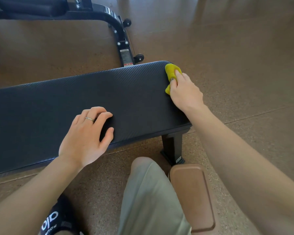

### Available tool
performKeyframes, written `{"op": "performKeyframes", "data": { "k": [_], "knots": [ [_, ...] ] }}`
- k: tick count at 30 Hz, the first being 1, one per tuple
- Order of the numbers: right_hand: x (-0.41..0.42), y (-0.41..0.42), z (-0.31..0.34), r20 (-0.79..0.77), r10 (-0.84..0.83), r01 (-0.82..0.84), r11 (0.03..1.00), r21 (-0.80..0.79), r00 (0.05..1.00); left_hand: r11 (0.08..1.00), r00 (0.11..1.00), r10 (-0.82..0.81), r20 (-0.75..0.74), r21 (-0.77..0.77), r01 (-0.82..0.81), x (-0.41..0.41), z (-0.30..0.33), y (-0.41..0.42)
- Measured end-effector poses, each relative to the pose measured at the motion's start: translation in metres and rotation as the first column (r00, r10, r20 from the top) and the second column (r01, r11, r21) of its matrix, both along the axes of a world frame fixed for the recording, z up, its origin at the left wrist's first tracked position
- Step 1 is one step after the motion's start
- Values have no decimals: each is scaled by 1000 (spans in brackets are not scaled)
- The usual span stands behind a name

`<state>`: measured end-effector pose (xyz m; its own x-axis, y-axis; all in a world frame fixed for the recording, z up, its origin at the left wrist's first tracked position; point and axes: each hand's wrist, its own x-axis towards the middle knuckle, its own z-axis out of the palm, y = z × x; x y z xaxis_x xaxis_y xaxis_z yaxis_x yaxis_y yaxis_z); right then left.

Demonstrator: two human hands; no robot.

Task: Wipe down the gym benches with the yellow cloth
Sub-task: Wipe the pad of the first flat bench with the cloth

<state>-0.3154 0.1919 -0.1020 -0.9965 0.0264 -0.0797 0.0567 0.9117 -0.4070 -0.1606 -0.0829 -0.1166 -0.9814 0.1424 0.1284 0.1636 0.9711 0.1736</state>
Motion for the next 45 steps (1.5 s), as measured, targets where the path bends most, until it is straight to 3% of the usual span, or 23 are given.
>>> {"op": "performKeyframes", "data": {
  "k": [4, 8, 10, 14, 16, 20, 23, 27, 29, 32, 34, 37, 41, 45],
  "knots": [
    [63, 14, -9, -78, -96, 97, 995, 20, 992, 1000, 1000, 0, 5, -4, 1, 0, 1, 1],
    [126, 7, -24, -86, -230, 219, 968, -119, 969, 1000, 1000, 6, 7, -21, -6, -1, 0, 1],
    [115, 1, -28, -109, -263, 235, 947, -219, 959, 1000, 1000, 6, 1, -20, -6, 0, 0, 1],
    [52, 11, -21, -65, -258, 238, 945, -224, 964, 1000, 1000, 8, -8, -22, -8, 0, 1, 2],
    [45, 15, -20, -49, -234, 217, 949, -227, 971, 1000, 1000, 9, -2, -27, -9, 0, 1, 2],
    [115, -15, -37, -291, -134, 154, 987, 49, 947, 999, 1000, 15, -15, -37, -15, 2, 0, 4],
    [149, -44, -47, -324, 119, -81, 988, 128, 938, 999, 1000, 13, -3, -49, -14, 0, 0, 4],
    [116, -11, -38, -311, 469, -411, 881, 234, 827, 999, 999, 11, -32, -42, -12, 0, -2, 2],
    [86, 16, -30, -283, 432, -372, 896, 243, 856, 999, 999, 11, -46, -38, -13, 0, -3, 2],
    [71, -3, -22, -233, 181, -140, 973, 184, 956, 999, 999, 6, -37, -33, -7, -1, -2, 3],
    [87, -53, -22, -239, 217, -165, 961, 221, 946, 1000, 1000, -2, -26, -21, 2, -1, -2, 1],
    [108, -107, -23, -239, 394, -341, 910, 236, 887, 1000, 999, -26, -32, 4, 26, -1, 0, -2],
    [88, -90, -21, -197, 513, -458, 848, 266, 836, 999, 999, -33, -3, 12, 33, -1, 4, -5],
    [60, -53, -16, -161, 264, -228, 950, 211, 951, 989, 989, -141, 43, -39, 143, 3, 16, -23]
  ]
}}
